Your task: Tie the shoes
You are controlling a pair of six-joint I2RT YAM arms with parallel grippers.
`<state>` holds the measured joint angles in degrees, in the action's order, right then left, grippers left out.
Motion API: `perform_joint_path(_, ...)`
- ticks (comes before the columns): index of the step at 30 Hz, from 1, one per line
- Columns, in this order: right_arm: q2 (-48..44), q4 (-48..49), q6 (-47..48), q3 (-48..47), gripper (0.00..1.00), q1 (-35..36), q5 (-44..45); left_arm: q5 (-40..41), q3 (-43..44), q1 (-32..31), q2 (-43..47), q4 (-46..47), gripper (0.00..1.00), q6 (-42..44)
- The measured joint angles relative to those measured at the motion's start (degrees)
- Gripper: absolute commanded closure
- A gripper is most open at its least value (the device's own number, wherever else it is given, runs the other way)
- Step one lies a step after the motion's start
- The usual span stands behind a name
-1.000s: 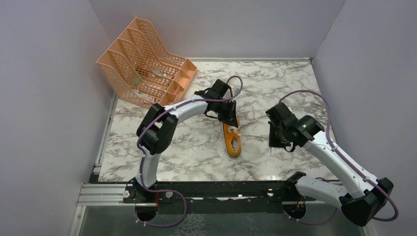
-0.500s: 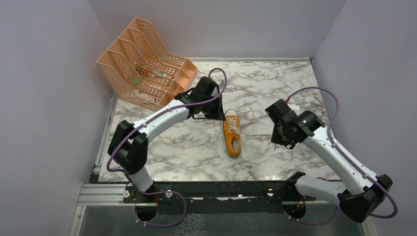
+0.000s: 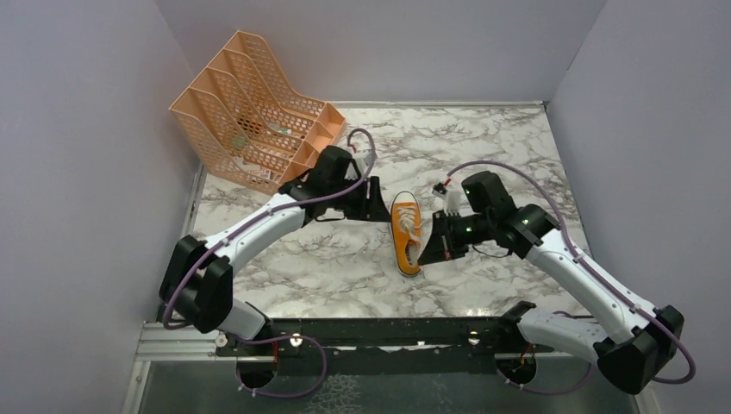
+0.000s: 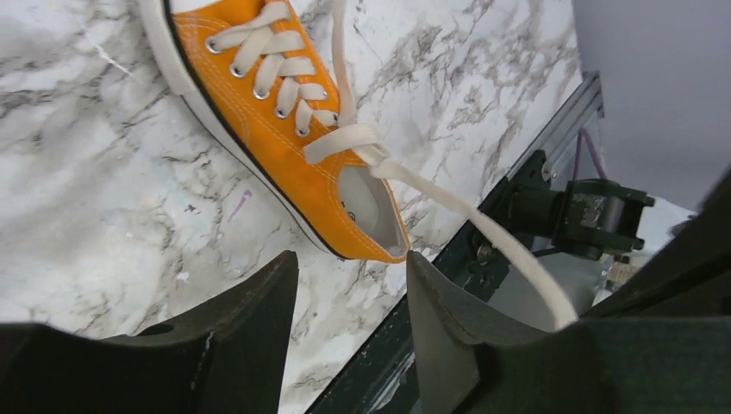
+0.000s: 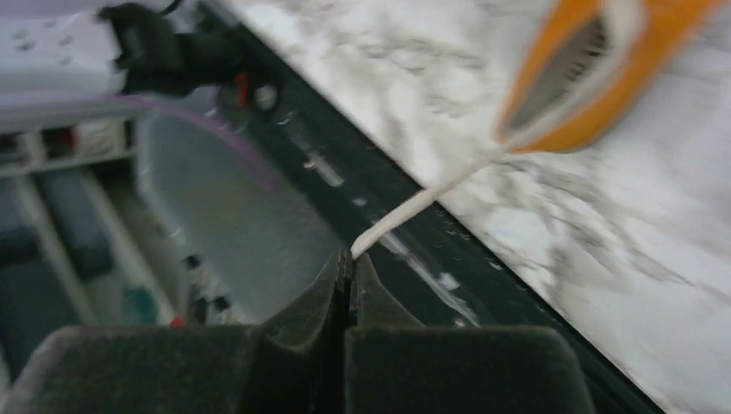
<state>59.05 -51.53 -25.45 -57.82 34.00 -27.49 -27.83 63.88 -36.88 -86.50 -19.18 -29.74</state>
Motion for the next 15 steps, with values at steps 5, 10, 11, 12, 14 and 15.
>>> perform_joint_path(5,4.5,19.89,-5.33,8.04,0.99,0.98,-19.5,-4.28,-7.26,7.08,7.19,2.64,0.38,-1.6)
perform_joint_path(10,12.09,40.22,-12.13,8.68,0.99,5.14,-28.06,-10.14,-11.08,8.15,7.87,3.65,0.36,-3.52)
perform_joint_path(11,13.62,42.73,-12.74,8.55,0.99,6.84,-28.59,-10.75,-11.58,8.15,7.93,3.61,0.36,-3.67)
perform_joint_path(12,14.49,45.55,-13.57,7.91,0.99,7.93,-29.22,-10.99,-11.96,8.15,7.98,3.58,0.36,-3.69)
perform_joint_path(14,19.06,46.86,-13.66,6.91,0.84,12.79,-29.55,-11.52,-12.98,8.33,8.44,3.23,0.35,-3.72)
perform_joint_path(15,20.74,47.12,-13.64,6.05,0.74,14.32,-29.51,-11.63,-13.44,8.52,8.68,3.19,0.35,-3.72)
